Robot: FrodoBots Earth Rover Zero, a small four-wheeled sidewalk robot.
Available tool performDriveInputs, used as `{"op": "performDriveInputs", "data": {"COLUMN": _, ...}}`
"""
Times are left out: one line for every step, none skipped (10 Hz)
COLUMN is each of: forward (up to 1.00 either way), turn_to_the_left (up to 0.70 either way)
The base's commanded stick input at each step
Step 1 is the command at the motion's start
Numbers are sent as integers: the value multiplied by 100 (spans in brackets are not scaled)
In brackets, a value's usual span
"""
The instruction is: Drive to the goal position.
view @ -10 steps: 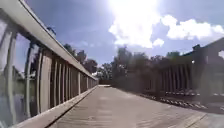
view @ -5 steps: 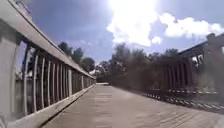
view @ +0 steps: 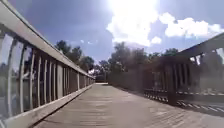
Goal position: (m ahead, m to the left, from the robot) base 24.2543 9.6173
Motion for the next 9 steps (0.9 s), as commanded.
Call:
{"op": "performDriveInputs", "data": {"forward": 85, "turn_to_the_left": 0}}
{"op": "performDriveInputs", "data": {"forward": 85, "turn_to_the_left": 0}}
{"op": "performDriveInputs", "data": {"forward": 85, "turn_to_the_left": 0}}
{"op": "performDriveInputs", "data": {"forward": 85, "turn_to_the_left": 0}}
{"op": "performDriveInputs", "data": {"forward": 85, "turn_to_the_left": 0}}
{"op": "performDriveInputs", "data": {"forward": 85, "turn_to_the_left": 0}}
{"op": "performDriveInputs", "data": {"forward": 85, "turn_to_the_left": 0}}
{"op": "performDriveInputs", "data": {"forward": 85, "turn_to_the_left": 0}}
{"op": "performDriveInputs", "data": {"forward": 85, "turn_to_the_left": 0}}
